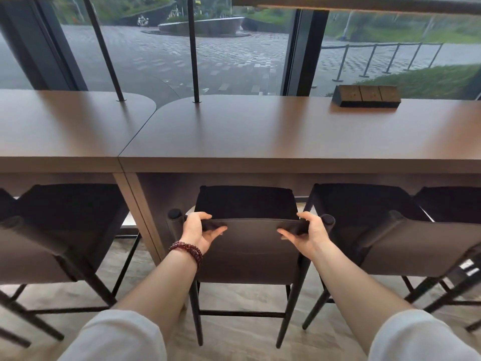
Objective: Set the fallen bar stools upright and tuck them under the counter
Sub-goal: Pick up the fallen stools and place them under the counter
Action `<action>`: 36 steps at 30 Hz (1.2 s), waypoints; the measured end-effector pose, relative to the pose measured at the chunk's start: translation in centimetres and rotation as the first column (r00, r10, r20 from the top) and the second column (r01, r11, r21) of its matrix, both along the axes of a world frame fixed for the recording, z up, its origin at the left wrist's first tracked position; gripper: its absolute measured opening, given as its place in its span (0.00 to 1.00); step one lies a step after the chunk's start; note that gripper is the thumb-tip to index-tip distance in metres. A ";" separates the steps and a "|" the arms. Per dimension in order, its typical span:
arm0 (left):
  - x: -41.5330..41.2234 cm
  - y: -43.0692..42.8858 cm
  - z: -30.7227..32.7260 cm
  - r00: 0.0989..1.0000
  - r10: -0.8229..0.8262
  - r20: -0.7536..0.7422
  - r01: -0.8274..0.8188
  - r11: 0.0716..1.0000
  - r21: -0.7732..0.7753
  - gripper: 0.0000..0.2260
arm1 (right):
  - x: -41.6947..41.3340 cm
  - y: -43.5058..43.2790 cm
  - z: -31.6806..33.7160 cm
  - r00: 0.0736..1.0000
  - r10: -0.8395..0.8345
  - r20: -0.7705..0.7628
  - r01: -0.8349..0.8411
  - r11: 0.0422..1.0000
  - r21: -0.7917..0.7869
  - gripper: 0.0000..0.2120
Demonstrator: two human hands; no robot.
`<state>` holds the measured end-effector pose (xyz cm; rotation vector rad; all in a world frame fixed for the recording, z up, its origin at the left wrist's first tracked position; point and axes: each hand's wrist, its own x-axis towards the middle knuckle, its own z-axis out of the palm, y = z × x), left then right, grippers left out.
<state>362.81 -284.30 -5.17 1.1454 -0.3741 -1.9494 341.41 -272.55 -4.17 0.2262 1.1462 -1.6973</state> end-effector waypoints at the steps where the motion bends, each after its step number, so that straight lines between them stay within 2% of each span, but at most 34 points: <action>1: 0.1 0.4 0.2 1.000 0.001 -0.011 -0.001 1.000 -0.004 0.21 | 0.2 0.2 0.0 1.000 -0.009 0.000 0.009 1.000 -0.003 0.06; 3: 0.3 1.2 0.3 1.000 -0.001 -0.021 0.001 1.000 -0.016 0.20 | 0.7 0.7 0.0 0.999 -0.041 0.008 0.041 0.999 -0.011 0.08; 7: 0.9 2.8 0.2 1.000 0.009 -0.025 -0.009 1.000 0.005 0.17 | 1.8 1.8 -0.3 0.993 -0.115 0.038 0.115 0.993 0.015 0.19; 11: 1.4 4.4 0.2 0.999 0.032 -0.031 -0.033 0.999 -0.008 0.18 | 2.8 3.0 -0.2 0.986 -0.161 0.030 0.161 0.987 0.007 0.16; 16: 1.4 5.2 0.9 0.999 0.038 -0.022 -0.039 0.998 -0.046 0.21 | 2.9 4.0 1.6 0.992 -0.124 0.009 0.124 0.992 -0.025 0.05; 18: 1.6 5.5 1.1 0.999 0.039 -0.012 -0.039 0.998 -0.045 0.21 | 2.7 4.5 2.0 0.994 -0.106 -0.009 0.106 0.994 -0.035 0.07; 21: 2.0 6.3 1.5 1.000 0.003 0.026 -0.002 0.998 -0.056 0.19 | 2.9 5.2 2.1 0.998 -0.024 -0.063 0.024 1.000 -0.004 0.21; 23: 2.0 7.2 1.9 0.995 -0.028 0.091 0.034 0.998 -0.060 0.18 | 3.3 5.6 2.4 0.991 0.053 -0.125 -0.043 0.996 0.075 0.25; 27: 2.2 9.8 2.9 0.982 -0.098 0.161 0.109 0.992 -0.057 0.23 | 4.9 6.8 4.0 0.965 0.163 -0.206 -0.126 0.975 0.183 0.27; 31: 3.8 13.1 4.4 0.975 -0.133 0.180 0.156 0.981 -0.118 0.24 | 7.4 8.9 5.8 0.928 0.274 -0.252 -0.233 0.956 0.179 0.28; 36: 7.3 18.1 5.9 0.969 -0.069 0.239 0.114 0.976 -0.183 0.17 | 11.2 12.0 7.3 0.858 0.405 -0.317 -0.367 0.914 0.174 0.27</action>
